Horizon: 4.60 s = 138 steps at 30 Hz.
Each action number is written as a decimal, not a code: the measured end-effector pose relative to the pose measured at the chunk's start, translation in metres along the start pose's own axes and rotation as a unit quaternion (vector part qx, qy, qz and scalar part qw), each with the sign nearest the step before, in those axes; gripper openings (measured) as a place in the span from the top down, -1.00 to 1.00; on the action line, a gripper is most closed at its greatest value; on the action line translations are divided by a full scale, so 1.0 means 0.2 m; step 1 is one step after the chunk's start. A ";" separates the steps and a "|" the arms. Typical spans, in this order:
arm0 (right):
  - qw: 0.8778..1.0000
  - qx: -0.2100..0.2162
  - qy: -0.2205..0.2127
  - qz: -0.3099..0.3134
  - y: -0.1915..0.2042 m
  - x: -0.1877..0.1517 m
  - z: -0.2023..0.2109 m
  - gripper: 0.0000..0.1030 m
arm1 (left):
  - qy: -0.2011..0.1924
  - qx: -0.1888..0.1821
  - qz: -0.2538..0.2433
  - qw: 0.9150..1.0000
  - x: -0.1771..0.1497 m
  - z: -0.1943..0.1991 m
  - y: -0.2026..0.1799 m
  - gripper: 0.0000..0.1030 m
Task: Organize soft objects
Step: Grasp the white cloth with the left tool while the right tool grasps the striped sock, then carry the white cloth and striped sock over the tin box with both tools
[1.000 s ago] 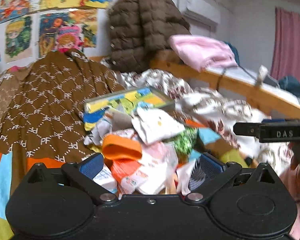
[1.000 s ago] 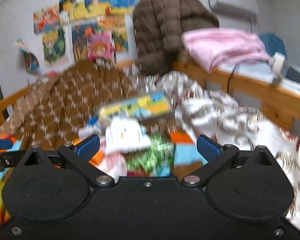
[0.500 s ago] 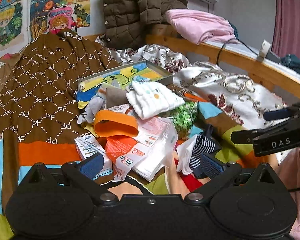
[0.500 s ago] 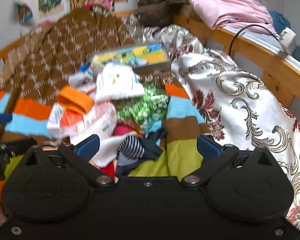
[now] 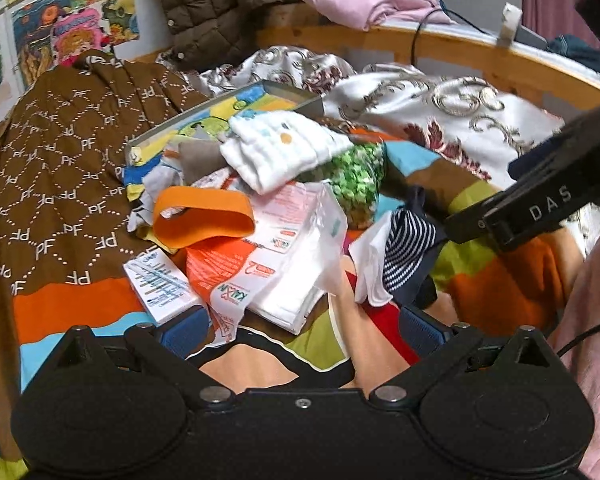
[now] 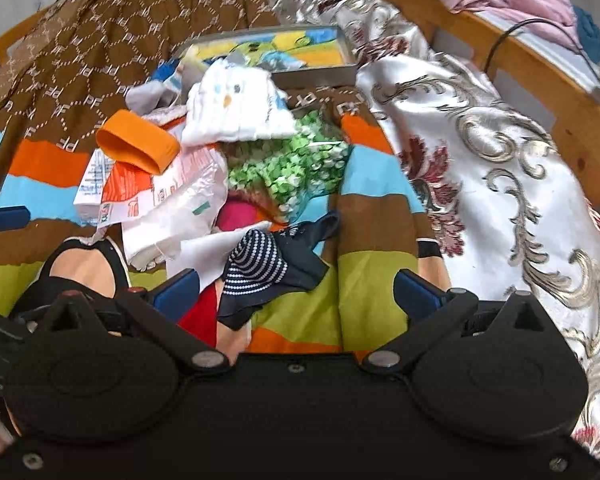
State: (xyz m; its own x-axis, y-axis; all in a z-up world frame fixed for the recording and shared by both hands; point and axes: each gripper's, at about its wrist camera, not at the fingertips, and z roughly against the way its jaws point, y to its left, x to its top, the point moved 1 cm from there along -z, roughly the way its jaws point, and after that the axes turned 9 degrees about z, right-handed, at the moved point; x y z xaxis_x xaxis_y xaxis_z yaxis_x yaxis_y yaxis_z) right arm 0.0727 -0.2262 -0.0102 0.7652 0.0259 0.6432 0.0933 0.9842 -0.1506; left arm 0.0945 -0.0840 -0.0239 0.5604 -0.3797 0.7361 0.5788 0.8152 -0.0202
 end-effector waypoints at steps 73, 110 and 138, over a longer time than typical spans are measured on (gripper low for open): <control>0.996 0.074 -0.016 0.042 -0.03 0.21 -0.36 1.00 | -0.111 -0.082 0.043 0.989 0.25 -0.07 0.05 1.00; 0.945 0.039 -0.319 0.062 -0.04 1.05 -0.38 1.00 | -0.211 -0.025 0.258 0.942 1.00 -0.63 0.85 1.00; 0.986 0.011 -0.165 -0.012 -0.11 1.22 -1.13 0.95 | -0.084 -0.052 0.350 0.932 0.96 -1.23 1.12 0.98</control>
State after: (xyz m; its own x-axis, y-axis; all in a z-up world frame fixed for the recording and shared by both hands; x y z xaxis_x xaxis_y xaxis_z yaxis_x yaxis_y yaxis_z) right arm 0.4012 -0.2811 -0.0210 0.5143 0.0540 0.8559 0.0928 0.9886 -0.1181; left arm 0.4778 -0.0827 -0.0538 0.7270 0.3091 0.6132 0.1654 0.7878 -0.5933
